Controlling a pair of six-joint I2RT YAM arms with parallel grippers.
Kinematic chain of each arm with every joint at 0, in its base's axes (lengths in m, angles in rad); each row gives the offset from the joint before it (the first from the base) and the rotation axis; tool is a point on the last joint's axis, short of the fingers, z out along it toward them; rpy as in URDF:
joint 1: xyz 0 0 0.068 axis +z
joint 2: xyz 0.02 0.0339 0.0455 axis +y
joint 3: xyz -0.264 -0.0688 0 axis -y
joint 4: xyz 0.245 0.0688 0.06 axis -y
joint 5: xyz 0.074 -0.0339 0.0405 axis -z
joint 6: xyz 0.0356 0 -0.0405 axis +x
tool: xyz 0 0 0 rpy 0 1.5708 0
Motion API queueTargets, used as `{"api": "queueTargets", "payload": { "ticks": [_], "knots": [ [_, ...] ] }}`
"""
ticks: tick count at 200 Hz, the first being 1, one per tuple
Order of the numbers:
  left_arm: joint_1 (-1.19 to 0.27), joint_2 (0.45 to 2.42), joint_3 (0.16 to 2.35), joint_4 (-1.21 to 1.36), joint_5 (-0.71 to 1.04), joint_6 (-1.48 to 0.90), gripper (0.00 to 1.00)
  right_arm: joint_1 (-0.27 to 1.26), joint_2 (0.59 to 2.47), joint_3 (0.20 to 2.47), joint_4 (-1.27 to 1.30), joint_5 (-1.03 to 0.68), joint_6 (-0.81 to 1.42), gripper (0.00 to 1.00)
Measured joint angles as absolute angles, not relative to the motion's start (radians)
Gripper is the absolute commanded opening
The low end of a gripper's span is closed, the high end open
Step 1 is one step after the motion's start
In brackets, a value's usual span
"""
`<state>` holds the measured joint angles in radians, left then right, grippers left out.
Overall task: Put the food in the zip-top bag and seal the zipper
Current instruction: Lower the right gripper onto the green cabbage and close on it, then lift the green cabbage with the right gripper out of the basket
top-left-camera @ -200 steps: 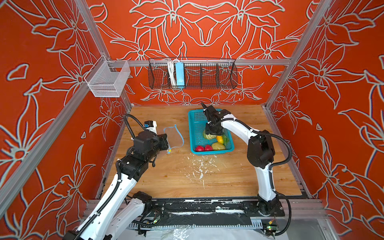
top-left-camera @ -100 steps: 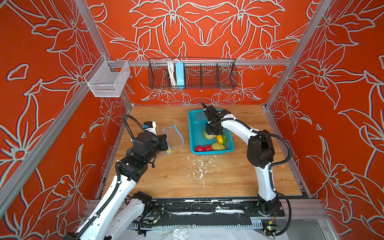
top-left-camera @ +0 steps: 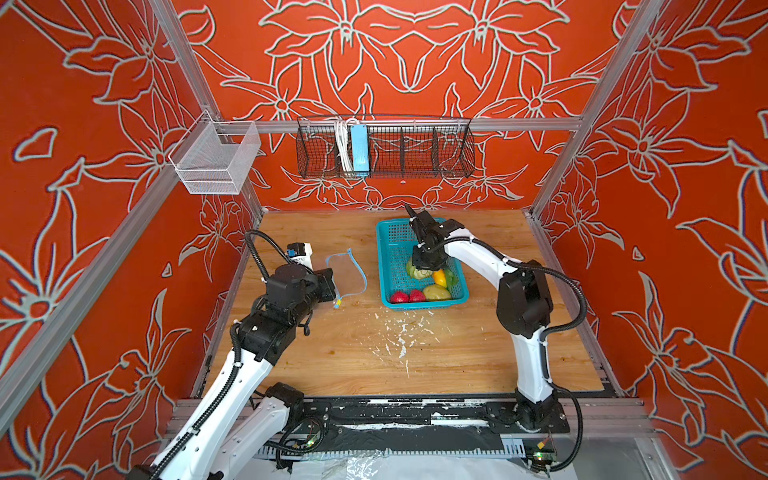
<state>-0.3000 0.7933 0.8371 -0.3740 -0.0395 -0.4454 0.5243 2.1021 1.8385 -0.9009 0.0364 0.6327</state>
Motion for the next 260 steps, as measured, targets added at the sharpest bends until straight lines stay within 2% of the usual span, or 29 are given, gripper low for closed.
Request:
{"api": "queueTargets", "payload": {
  "ticks": [172, 260],
  "knots": [
    [-0.3, 0.801, 0.837, -0.374, -0.047, -0.45, 0.0, 0.521, 1.901, 1.758, -0.84, -0.032, 0.633, 0.0],
    [-0.3, 0.801, 0.837, -0.374, -0.04, -0.454, 0.0, 0.523, 1.756, 1.642, -0.75, -0.08, 0.632, 0.0]
  ]
}}
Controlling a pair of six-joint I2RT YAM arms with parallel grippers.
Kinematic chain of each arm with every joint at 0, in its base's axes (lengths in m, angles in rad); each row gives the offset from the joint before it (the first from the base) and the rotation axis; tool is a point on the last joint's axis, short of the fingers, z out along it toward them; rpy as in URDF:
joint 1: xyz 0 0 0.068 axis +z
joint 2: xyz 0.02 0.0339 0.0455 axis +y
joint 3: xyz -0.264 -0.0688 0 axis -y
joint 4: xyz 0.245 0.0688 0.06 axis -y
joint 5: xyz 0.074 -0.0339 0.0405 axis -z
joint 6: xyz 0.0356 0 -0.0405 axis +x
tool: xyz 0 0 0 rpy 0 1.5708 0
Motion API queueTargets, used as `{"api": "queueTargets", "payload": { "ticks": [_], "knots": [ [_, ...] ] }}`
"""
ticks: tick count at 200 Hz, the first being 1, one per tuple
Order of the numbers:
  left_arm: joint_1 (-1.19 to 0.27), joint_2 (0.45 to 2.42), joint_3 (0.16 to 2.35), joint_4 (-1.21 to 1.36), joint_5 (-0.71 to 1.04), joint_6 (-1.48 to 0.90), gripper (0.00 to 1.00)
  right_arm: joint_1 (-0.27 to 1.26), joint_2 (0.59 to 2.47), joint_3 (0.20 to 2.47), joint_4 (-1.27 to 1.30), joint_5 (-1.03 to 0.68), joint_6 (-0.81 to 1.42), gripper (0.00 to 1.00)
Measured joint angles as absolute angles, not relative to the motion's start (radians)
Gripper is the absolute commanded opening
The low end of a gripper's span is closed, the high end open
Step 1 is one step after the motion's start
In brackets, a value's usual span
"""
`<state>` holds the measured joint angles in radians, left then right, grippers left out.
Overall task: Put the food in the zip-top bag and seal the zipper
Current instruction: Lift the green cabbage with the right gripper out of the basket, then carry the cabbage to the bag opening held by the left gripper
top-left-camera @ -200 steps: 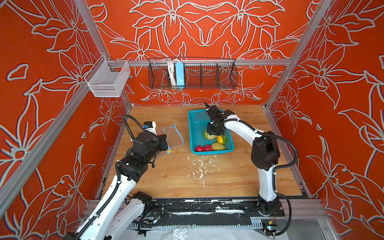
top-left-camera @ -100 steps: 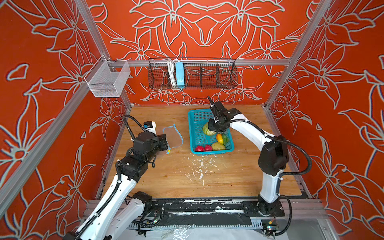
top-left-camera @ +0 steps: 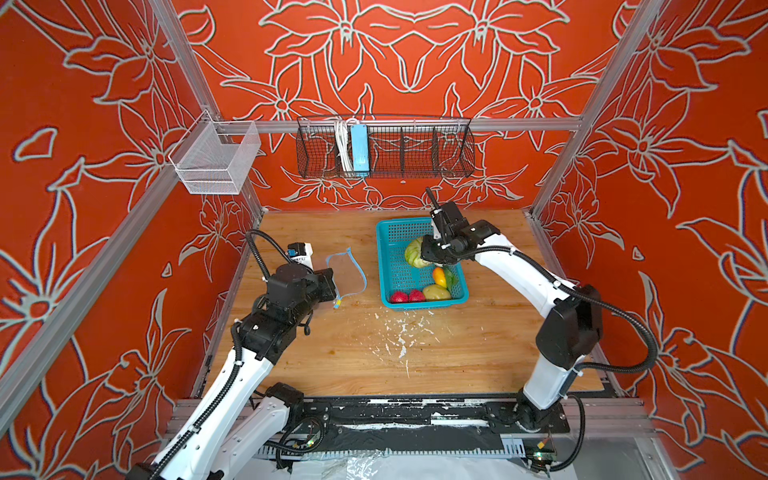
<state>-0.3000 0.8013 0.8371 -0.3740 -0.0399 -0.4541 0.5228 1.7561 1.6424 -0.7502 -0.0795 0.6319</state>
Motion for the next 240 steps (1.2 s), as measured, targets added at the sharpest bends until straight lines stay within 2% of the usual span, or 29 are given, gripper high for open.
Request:
{"api": "queueTargets", "payload": {
  "ticks": [108, 240],
  "knots": [
    [-0.3, 0.81, 0.837, -0.373, -0.024, -0.465, 0.0, 0.546, 1.729, 1.643, -0.729, -0.08, 0.619, 0.0],
    [-0.3, 0.81, 0.837, -0.372, -0.005, -0.465, 0.0, 0.724, 1.684, 1.718, -0.728, -0.036, 0.59, 0.0]
  ]
}}
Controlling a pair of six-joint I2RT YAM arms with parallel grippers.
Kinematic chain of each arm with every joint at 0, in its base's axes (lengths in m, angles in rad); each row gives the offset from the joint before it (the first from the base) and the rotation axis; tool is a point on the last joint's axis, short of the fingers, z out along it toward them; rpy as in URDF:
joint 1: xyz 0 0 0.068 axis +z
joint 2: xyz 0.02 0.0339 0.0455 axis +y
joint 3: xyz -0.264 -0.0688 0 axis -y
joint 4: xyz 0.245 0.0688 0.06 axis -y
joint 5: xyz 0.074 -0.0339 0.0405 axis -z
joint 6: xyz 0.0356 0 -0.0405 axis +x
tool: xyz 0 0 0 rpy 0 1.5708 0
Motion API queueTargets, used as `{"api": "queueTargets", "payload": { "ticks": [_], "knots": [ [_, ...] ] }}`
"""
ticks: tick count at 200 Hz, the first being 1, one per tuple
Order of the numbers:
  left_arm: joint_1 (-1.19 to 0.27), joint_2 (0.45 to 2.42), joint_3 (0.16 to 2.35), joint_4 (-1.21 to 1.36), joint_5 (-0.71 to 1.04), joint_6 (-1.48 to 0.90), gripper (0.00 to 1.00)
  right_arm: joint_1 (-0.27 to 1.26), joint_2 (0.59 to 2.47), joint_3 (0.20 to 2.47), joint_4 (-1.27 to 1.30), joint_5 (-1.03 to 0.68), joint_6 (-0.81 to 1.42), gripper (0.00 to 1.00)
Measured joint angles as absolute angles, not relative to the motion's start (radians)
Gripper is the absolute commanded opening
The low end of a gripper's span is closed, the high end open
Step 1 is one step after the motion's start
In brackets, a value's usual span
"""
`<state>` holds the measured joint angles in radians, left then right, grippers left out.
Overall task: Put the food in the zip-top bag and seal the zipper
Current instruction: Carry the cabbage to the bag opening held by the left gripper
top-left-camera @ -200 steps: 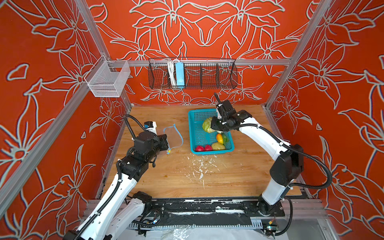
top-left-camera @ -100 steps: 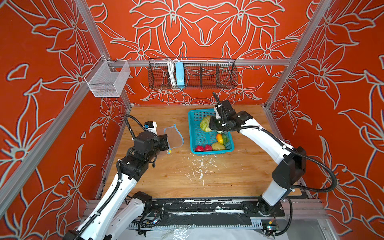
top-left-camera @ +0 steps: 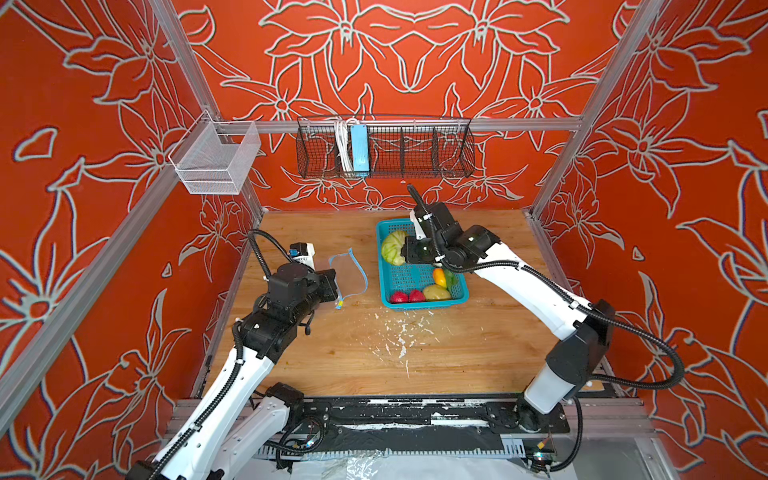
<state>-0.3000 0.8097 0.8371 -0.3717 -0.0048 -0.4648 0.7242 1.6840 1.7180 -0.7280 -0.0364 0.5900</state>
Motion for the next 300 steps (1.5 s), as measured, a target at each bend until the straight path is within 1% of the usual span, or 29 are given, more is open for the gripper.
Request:
{"api": "queueTargets", "payload": {
  "ticks": [122, 210, 300],
  "knots": [
    [-0.3, 0.803, 0.837, -0.371, -0.006, -0.464, 0.0, 0.844, 1.72, 1.727, -0.653, -0.069, 0.615, 0.0],
    [-0.3, 0.803, 0.837, -0.372, -0.006, -0.464, 0.0, 0.926, 1.769, 1.793, -0.634, -0.082, 0.614, 0.0],
    [-0.3, 0.803, 0.837, -0.371, -0.006, -0.464, 0.0, 0.953, 1.833, 1.834, -0.64, -0.091, 0.614, 0.0]
  ]
}}
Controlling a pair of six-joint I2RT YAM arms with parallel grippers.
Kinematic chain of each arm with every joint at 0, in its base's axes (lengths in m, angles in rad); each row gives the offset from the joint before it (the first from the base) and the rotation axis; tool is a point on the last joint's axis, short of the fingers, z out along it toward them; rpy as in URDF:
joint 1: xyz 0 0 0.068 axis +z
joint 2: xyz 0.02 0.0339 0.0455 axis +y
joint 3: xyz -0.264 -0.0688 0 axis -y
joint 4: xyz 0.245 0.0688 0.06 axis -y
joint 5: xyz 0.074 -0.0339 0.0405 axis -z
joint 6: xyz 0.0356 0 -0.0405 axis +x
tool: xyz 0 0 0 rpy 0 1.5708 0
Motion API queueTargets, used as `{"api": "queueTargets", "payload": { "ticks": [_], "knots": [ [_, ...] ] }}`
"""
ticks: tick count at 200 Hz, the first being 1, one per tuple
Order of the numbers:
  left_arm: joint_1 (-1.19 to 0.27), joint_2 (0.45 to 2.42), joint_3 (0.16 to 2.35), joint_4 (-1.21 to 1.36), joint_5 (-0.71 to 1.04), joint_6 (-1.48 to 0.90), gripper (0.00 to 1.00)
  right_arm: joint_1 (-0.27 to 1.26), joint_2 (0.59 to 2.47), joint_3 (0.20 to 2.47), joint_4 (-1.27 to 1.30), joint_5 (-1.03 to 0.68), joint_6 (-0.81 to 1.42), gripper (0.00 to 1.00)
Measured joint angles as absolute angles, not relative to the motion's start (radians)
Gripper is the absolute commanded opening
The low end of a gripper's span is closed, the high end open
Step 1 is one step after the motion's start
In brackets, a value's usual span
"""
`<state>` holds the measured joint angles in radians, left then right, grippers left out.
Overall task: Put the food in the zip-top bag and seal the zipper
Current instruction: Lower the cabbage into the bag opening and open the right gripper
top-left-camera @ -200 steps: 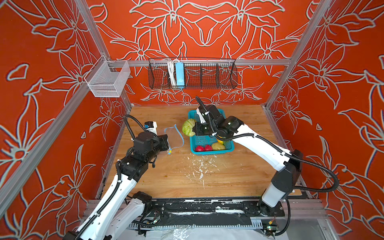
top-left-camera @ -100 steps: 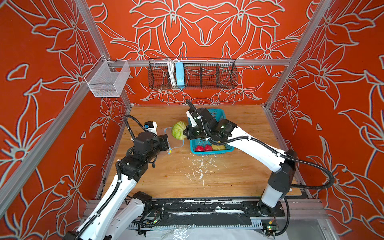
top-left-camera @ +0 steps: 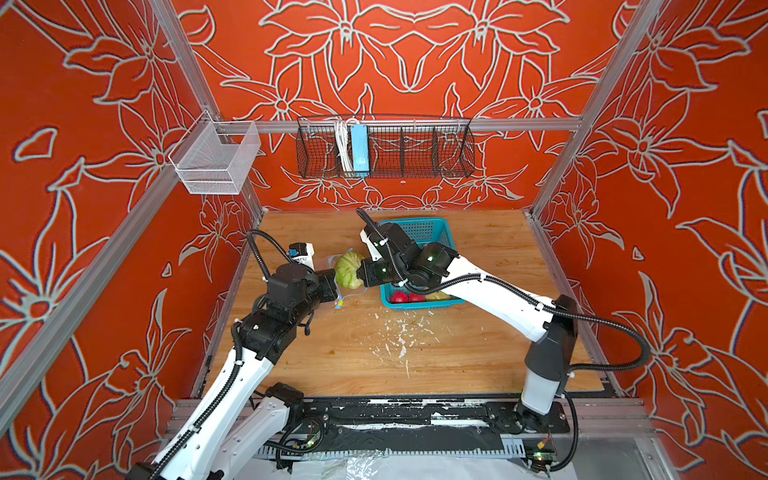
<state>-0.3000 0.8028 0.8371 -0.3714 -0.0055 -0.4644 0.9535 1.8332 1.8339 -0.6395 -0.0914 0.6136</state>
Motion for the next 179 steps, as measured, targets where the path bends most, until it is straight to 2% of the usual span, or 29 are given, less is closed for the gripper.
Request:
{"api": "queueTargets", "payload": {
  "ticks": [179],
  "knots": [
    [-0.3, 0.807, 0.837, -0.371, -0.005, -0.464, 0.0, 0.964, 2.094, 2.043, -0.645, -0.196, 0.614, 0.0]
  ]
}}
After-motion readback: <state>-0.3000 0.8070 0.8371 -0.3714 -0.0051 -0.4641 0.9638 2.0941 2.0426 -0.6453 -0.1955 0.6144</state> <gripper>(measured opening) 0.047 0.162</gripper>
